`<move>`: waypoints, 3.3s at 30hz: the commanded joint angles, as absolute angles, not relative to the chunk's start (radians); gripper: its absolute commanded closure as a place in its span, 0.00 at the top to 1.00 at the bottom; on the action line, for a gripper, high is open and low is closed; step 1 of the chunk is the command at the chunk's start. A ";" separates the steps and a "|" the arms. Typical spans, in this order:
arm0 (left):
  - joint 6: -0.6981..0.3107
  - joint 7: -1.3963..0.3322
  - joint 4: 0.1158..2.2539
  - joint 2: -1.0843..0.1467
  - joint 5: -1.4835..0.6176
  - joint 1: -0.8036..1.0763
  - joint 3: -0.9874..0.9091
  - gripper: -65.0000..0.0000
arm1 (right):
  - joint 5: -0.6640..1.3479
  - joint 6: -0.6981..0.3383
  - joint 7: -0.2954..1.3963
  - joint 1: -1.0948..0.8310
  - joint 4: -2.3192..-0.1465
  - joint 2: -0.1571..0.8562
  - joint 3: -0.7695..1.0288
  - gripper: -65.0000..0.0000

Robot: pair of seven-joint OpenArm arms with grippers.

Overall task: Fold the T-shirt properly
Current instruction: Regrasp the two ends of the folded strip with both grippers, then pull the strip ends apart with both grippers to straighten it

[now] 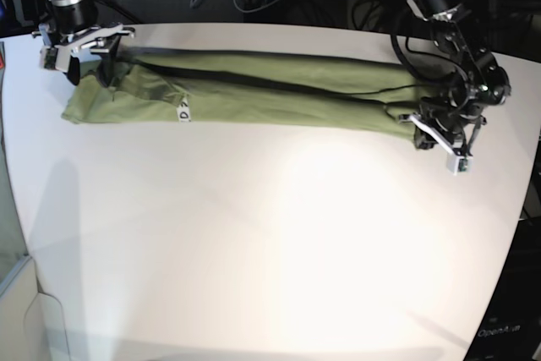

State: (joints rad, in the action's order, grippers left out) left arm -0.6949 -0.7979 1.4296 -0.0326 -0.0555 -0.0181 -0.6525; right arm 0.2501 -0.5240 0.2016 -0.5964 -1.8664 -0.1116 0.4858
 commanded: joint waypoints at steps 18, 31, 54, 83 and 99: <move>-0.698 -0.769 1.741 0.031 -0.081 0.136 -0.654 0.03 | 0.266 -0.527 0.174 -0.579 -1.883 -0.107 0.490 0.55; -0.698 -0.762 1.748 -0.031 -0.289 0.249 -0.679 0.03 | 0.266 -0.527 0.176 -0.559 -1.883 -0.107 0.495 0.55; -0.698 -0.601 1.807 -0.096 -0.374 0.394 -0.677 0.03 | 0.269 -0.527 0.171 -0.556 -1.883 -0.107 0.495 0.55; -0.698 -0.584 1.767 -0.064 -0.163 0.360 -0.670 0.03 | 0.265 -0.527 0.176 -0.568 -1.883 -0.105 0.475 0.01; -0.698 -0.526 1.583 -0.058 -0.068 0.366 -0.578 0.03 | 0.265 -0.527 0.176 -0.556 -1.883 -0.105 0.475 0.01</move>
